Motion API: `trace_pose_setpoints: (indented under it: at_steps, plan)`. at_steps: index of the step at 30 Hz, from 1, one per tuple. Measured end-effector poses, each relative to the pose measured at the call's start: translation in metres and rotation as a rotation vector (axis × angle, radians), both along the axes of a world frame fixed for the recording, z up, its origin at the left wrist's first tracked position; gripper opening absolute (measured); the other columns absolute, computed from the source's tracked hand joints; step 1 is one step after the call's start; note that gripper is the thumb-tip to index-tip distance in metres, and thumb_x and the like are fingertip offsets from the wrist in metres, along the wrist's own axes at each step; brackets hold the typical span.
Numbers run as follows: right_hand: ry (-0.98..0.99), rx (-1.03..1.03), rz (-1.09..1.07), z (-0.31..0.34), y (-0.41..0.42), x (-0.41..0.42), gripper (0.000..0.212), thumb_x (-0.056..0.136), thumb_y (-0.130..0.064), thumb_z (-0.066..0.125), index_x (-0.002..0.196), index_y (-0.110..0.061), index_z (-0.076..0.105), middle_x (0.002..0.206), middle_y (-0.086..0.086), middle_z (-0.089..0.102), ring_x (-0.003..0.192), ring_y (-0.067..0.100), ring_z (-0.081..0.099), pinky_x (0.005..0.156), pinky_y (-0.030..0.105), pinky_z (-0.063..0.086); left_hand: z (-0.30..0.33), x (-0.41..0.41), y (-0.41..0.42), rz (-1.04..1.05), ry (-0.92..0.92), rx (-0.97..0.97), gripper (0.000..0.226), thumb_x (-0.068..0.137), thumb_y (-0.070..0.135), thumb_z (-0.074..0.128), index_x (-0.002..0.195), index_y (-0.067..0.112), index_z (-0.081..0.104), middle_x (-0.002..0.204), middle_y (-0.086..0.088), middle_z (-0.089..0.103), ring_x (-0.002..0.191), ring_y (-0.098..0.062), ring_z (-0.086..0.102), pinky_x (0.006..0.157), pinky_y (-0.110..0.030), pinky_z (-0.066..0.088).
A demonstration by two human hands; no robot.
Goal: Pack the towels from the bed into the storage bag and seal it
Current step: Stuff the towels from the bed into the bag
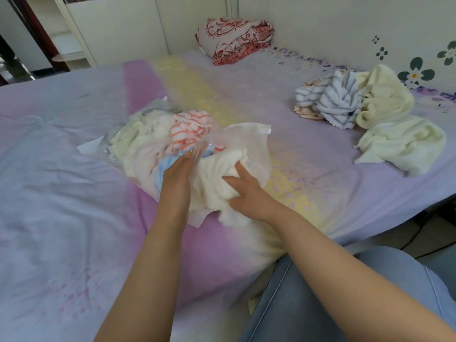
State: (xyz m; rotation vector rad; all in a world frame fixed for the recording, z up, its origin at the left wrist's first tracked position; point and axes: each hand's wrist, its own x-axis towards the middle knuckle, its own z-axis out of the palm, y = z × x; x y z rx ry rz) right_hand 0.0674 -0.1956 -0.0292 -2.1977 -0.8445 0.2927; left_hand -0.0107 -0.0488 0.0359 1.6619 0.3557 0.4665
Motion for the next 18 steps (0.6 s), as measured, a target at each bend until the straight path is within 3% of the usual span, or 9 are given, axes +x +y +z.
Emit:
trace_pose_setpoints:
  at_steps: [2, 3, 5, 8, 11, 12, 14, 16, 18]
  plan:
    - [-0.056, -0.089, -0.091, -0.009, -0.002, 0.004, 0.063, 0.084, -0.019, 0.06, 0.141, -0.031, 0.035, 0.156, 0.01, 0.008, 0.138, 0.037, 0.025, 0.109, 0.039, 0.031, -0.001, -0.002, -0.003, -0.027, -0.033, 0.002, 0.026, 0.087, 0.046, 0.05, 0.085, 0.047, 0.076, 0.094, 0.022, 0.075, 0.099, -0.008, 0.067, 0.096, -0.036, 0.048]
    - [-0.043, -0.06, -0.099, -0.011, -0.002, 0.006, 0.063, 0.083, -0.02, 0.062, 0.138, -0.03, 0.035, 0.147, 0.009, 0.026, 0.129, 0.035, 0.038, 0.1, 0.032, 0.039, -0.001, -0.003, -0.005, -0.034, -0.052, -0.01, 0.028, 0.088, 0.043, 0.051, 0.092, 0.036, 0.077, 0.102, 0.012, 0.076, 0.102, -0.011, 0.068, 0.094, -0.036, 0.049]
    - [0.039, 0.121, -0.09, -0.004, 0.006, 0.009, 0.06, 0.08, -0.015, 0.066, 0.131, -0.025, 0.038, 0.119, 0.002, 0.05, 0.106, 0.02, 0.055, 0.076, 0.013, 0.04, 0.0, -0.005, -0.008, -0.014, -0.06, -0.025, 0.03, 0.09, 0.038, 0.05, 0.101, 0.023, 0.074, 0.11, 0.002, 0.073, 0.104, -0.013, 0.067, 0.092, -0.035, 0.051]
    - [0.26, 0.568, -0.219, 0.014, 0.031, 0.01, 0.052, 0.07, -0.018, 0.075, 0.112, -0.02, 0.044, 0.106, -0.001, 0.061, 0.095, 0.01, 0.06, 0.08, 0.022, 0.045, 0.003, -0.008, -0.007, 0.043, -0.074, -0.001, 0.025, 0.097, 0.028, 0.05, 0.087, 0.034, 0.073, 0.089, 0.024, 0.069, 0.089, 0.006, 0.064, 0.078, -0.018, 0.051]
    - [0.525, 0.875, -0.237, 0.032, 0.069, 0.002, 0.02, 0.063, -0.025, 0.067, 0.082, -0.02, 0.066, 0.082, 0.001, 0.071, 0.084, 0.019, 0.07, 0.073, 0.033, 0.056, 0.005, -0.015, -0.006, 0.009, -0.088, 0.034, 0.029, 0.101, 0.03, 0.048, 0.121, 0.027, 0.068, 0.104, 0.034, 0.066, 0.103, 0.02, 0.057, 0.088, -0.007, 0.048]
    - [0.581, 0.887, -0.209, 0.038, 0.081, -0.001, 0.013, 0.066, -0.021, 0.062, 0.078, -0.02, 0.069, 0.081, 0.005, 0.072, 0.086, 0.025, 0.07, 0.075, 0.037, 0.057, 0.008, -0.018, -0.007, -0.02, -0.094, 0.028, 0.035, 0.099, 0.033, 0.048, 0.128, 0.025, 0.065, 0.116, 0.035, 0.063, 0.11, 0.023, 0.052, 0.09, -0.003, 0.043]
    - [0.601, 0.785, -0.117, 0.049, 0.097, -0.007, 0.015, 0.077, -0.01, 0.055, 0.083, -0.016, 0.067, 0.086, 0.011, 0.068, 0.095, 0.034, 0.067, 0.083, 0.044, 0.053, 0.013, -0.021, -0.005, -0.031, -0.117, 0.014, 0.039, 0.094, 0.036, 0.046, 0.124, 0.026, 0.07, 0.129, 0.02, 0.065, 0.123, 0.012, 0.052, 0.1, -0.011, 0.039]
    - [0.457, 0.655, 0.023, 0.054, 0.101, -0.01, 0.017, 0.086, 0.0, 0.05, 0.091, -0.013, 0.061, 0.082, 0.005, 0.061, 0.089, 0.027, 0.064, 0.084, 0.039, 0.05, 0.019, -0.025, -0.001, 0.02, -0.155, 0.004, 0.033, 0.095, 0.031, 0.046, 0.107, 0.03, 0.077, 0.111, 0.012, 0.074, 0.113, 0.0, 0.063, 0.096, -0.021, 0.046]
    - [0.204, 0.564, 0.065, 0.053, 0.095, -0.011, 0.016, 0.088, -0.001, 0.051, 0.095, -0.014, 0.057, 0.079, -0.006, 0.059, 0.078, 0.01, 0.059, 0.076, 0.025, 0.049, 0.023, -0.026, 0.004, 0.038, -0.18, -0.01, 0.031, 0.093, 0.032, 0.046, 0.096, 0.032, 0.077, 0.101, 0.009, 0.077, 0.102, -0.001, 0.068, 0.087, -0.021, 0.05]
